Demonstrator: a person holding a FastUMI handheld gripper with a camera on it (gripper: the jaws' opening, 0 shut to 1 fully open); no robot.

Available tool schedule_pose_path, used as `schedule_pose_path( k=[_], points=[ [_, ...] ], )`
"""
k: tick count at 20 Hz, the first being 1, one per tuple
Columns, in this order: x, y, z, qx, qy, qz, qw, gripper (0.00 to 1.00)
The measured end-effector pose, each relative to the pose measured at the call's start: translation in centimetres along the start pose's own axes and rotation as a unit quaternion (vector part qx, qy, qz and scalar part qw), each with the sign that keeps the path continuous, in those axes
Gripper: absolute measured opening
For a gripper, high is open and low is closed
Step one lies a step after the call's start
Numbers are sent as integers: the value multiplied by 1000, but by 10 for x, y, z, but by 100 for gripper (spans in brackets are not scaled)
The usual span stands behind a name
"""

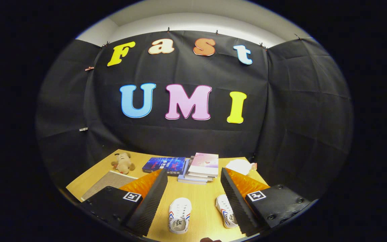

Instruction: Open the storage box then place both shoes into the box .Put the left shoe in first, then the right shoe, with the right side of both shoes facing outward in a uniform manner.

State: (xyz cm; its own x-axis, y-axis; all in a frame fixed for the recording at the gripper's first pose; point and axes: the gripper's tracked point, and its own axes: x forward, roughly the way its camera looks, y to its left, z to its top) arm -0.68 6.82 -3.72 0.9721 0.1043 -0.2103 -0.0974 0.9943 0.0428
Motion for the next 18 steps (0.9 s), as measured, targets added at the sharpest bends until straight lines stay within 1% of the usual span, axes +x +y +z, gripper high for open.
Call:
schedule_pose_path(
  k=[2, 4, 7, 10, 12, 14, 16, 17, 18],
  points=[
    [9, 2, -16, 16, 29, 34, 999, 97],
    [17, 7, -36, 52, 63, 74, 994, 98],
    [27, 11, -66, 110, 120, 123, 979, 99],
    [30, 21, -88, 155, 170, 180, 956, 98],
    [25, 38, -105, 176, 205, 234, 934, 98],
    [15, 62, -122, 198, 239, 296, 903, 98],
    [-5, 93, -137, 230, 280, 365, 857, 98],
    [-14, 105, -145, 239, 298, 393, 837, 99],
    [-20, 113, -154, 241, 311, 414, 821, 98]
  ],
)
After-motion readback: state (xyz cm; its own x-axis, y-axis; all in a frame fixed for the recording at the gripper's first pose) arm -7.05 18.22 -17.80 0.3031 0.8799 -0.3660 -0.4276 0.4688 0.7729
